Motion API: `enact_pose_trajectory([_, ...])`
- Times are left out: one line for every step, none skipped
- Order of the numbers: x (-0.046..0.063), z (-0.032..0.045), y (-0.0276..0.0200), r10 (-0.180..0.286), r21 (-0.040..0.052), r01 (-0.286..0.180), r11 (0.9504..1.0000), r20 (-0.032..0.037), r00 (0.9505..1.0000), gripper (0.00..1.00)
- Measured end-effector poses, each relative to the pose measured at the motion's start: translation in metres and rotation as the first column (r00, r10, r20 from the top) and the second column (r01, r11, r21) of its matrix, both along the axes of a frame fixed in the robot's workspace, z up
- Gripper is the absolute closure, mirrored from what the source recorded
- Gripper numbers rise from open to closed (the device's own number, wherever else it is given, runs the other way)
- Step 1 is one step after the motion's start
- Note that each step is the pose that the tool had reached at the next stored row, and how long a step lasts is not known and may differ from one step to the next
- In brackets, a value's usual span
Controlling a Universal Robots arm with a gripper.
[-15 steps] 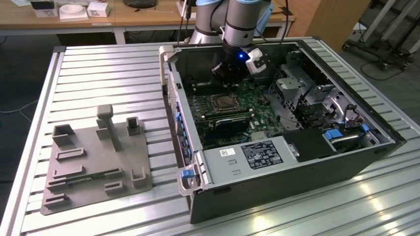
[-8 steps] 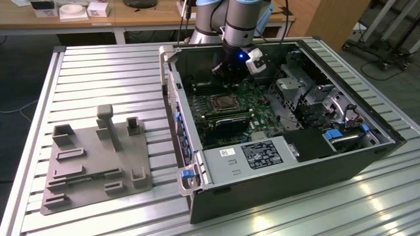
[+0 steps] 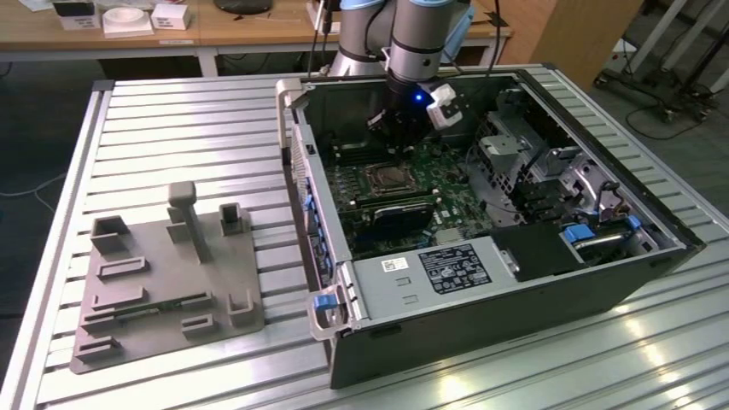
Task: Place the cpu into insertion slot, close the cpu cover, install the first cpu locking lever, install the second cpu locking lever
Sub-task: 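Install the first cpu locking lever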
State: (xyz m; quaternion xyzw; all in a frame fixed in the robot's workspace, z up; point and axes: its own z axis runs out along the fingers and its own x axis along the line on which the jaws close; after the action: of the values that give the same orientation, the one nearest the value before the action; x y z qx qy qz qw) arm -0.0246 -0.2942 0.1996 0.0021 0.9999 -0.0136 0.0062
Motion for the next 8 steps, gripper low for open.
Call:
enact_pose_trajectory([0.0, -0.0002, 0.0, 0.0, -0.001, 0.0, 1.0, -0.0001, 1.0, 0.9])
enact_pose_trajectory([0.0, -0.0006, -0.0001, 0.0, -0.002, 0.0, 1.0, -0.0001, 1.0, 0.9])
enact_pose_trajectory([0.0, -0.0009, -0.0001, 0.0, -0.003, 0.0, 1.0, 0.0, 1.0, 0.9])
enact_pose_trajectory([0.0, -0.0013, 0.0, 0.0, -0.004, 0.0, 1.0, -0.0002, 1.0, 0.9])
enact_pose_trajectory([0.0, -0.0017, 0.0, 0.0, -0.0048, 0.0, 1.0, -0.0002, 1.0, 0.9])
enact_pose_trajectory([0.0001, -0.0021, 0.0, 0.0, -0.0055, 0.0, 1.0, -0.0003, 1.0, 0.9])
enact_pose_trajectory([0.0001, -0.0027, 0.0, 0.0, -0.0056, 0.0, 1.0, 0.0001, 1.0, 0.9])
enact_pose_trajectory([0.0001, -0.0031, 0.0, 0.0, -0.0063, 0.0, 1.0, -0.0002, 1.0, 0.9])
